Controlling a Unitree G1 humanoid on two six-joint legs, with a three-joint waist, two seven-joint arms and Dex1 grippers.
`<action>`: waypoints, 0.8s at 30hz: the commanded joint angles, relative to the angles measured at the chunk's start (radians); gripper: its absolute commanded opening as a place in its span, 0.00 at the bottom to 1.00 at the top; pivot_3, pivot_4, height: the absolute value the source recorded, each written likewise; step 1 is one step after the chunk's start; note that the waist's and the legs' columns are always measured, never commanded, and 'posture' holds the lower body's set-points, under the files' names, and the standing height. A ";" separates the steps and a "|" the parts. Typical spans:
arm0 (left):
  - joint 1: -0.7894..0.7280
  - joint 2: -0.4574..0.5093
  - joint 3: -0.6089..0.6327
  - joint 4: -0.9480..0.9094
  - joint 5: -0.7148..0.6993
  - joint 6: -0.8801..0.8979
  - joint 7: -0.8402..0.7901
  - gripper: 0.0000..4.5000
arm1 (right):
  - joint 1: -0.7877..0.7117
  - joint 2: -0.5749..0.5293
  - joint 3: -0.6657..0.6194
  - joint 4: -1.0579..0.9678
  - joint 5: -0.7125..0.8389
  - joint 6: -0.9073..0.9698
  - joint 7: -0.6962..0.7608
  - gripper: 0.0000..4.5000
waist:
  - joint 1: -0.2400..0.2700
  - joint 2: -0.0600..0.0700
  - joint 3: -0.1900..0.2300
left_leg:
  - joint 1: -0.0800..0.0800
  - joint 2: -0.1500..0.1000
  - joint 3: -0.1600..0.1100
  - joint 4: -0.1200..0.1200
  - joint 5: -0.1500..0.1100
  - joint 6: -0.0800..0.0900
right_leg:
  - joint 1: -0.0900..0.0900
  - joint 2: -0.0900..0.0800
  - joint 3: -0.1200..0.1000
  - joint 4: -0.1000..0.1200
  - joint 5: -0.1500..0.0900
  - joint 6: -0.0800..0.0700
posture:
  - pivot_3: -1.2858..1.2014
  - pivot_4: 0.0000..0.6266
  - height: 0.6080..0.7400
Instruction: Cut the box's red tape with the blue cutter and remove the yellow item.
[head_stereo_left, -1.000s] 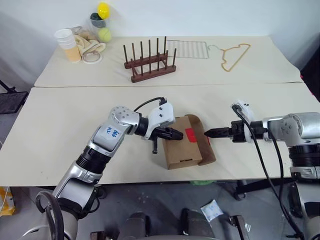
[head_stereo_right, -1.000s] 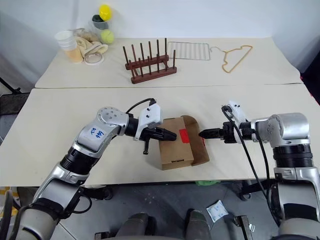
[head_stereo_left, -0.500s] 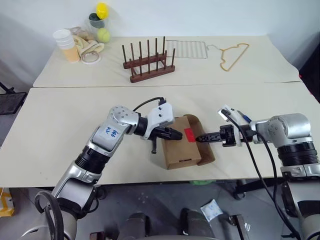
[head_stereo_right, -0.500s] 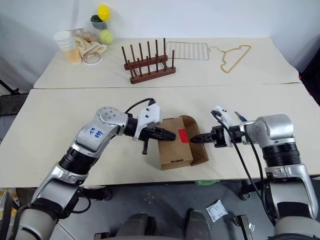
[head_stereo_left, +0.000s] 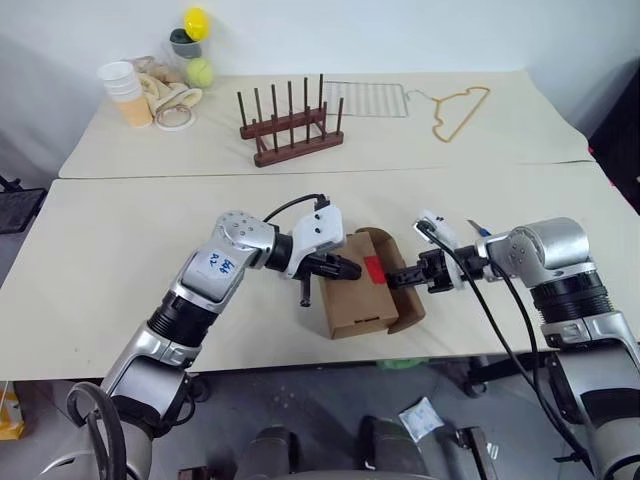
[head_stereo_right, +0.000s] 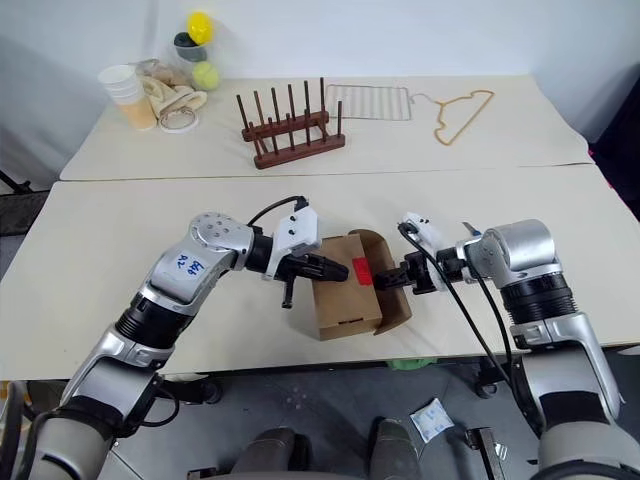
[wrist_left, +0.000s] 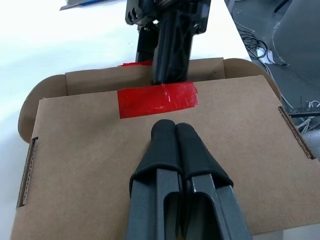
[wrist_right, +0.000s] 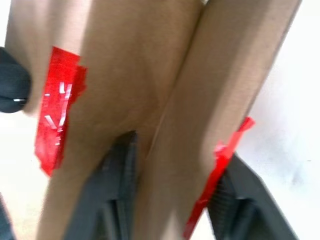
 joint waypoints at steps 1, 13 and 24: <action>0.015 -0.010 -0.006 0.002 0.002 0.004 0.007 0.00 | -0.003 0.016 0.022 0.010 -0.014 0.031 -0.025 0.08 | 0.000 0.000 0.000 | 0.000 0.000 0.000 0.000 0.000 0.000 | 0.000 0.000 0.000 0.000 0.000 0.000 | 0.52 0.24 1.00; -0.003 -0.136 0.013 0.092 0.019 -0.074 0.124 0.00 | -0.143 -0.169 0.052 -0.078 -0.026 0.106 -0.018 0.00 | 0.029 0.000 0.000 | -0.003 -0.001 -0.001 0.002 0.000 0.000 | -0.001 -0.001 -0.001 -0.001 0.000 0.000 | 0.52 0.24 1.00; -0.107 -0.324 0.042 0.299 0.029 -0.226 0.229 0.00 | -0.273 -0.350 0.149 -0.195 -0.013 0.157 0.032 0.00 | 0.028 0.001 0.001 | -0.007 -0.001 -0.001 0.003 0.000 0.000 | -0.003 -0.001 -0.001 -0.002 0.000 0.000 | 0.52 0.24 1.00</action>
